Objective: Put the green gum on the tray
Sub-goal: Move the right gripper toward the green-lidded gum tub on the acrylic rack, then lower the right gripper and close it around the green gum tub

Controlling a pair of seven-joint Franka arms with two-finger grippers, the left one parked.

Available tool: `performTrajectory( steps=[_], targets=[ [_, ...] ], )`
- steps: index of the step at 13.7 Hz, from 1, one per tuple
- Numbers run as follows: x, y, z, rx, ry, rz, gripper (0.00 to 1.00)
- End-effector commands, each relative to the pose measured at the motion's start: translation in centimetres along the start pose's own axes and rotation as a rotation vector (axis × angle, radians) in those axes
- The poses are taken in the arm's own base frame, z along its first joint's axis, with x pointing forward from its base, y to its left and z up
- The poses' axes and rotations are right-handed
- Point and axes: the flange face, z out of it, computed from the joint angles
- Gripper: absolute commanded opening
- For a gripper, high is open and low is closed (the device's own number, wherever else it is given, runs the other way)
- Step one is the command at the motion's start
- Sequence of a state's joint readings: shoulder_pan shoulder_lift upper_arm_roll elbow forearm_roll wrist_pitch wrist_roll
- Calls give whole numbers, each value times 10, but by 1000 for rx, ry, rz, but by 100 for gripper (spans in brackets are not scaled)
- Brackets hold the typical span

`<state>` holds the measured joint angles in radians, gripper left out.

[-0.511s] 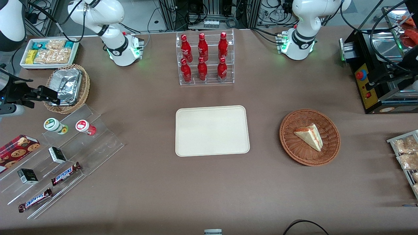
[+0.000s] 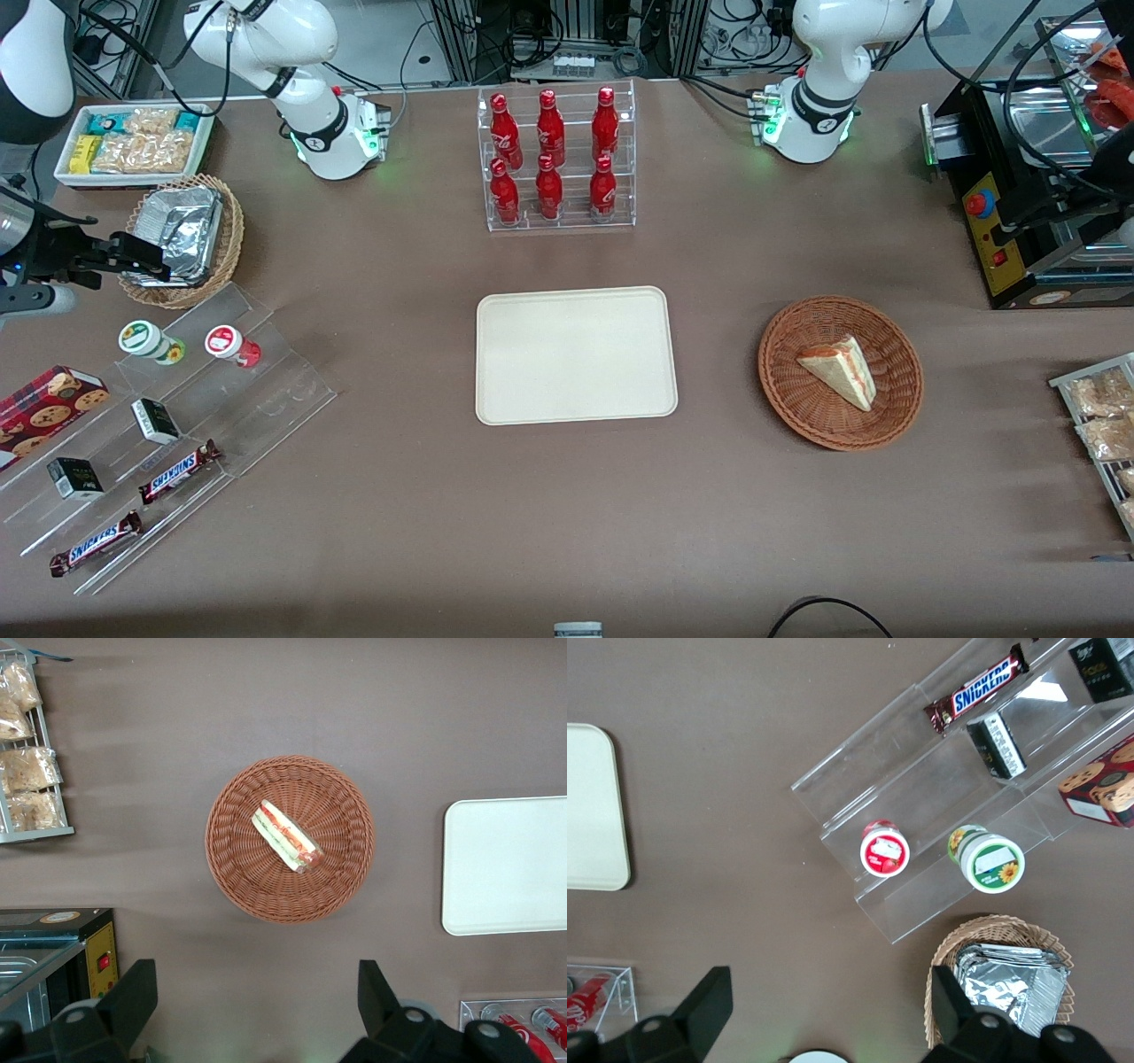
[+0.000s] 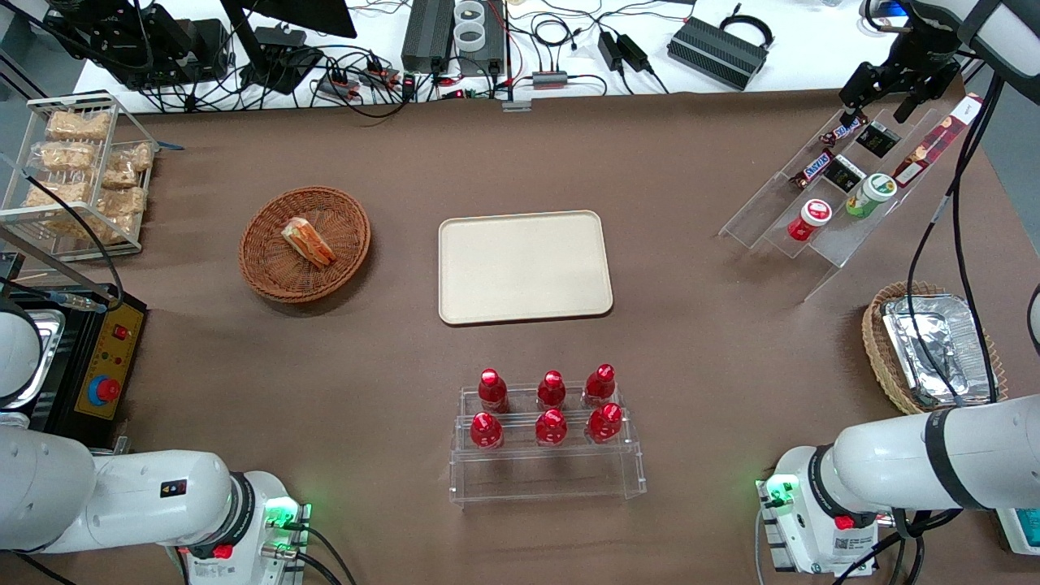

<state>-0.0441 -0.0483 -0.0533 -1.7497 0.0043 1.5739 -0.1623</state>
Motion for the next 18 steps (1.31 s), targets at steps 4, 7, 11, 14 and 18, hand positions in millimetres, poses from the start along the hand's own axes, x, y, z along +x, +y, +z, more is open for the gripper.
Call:
performTrajectory(
  steps=[4,7,11,14,18],
  targets=[
    [-4,39,41,-17,-13,-252,100],
    [-4,62,57,-29,21,-442,100],
    [-1,81,80,-95,78,-606,100],
    [-6,98,103,-123,94,-663,100],
    [-11,104,131,-138,113,-684,100]
  ],
)
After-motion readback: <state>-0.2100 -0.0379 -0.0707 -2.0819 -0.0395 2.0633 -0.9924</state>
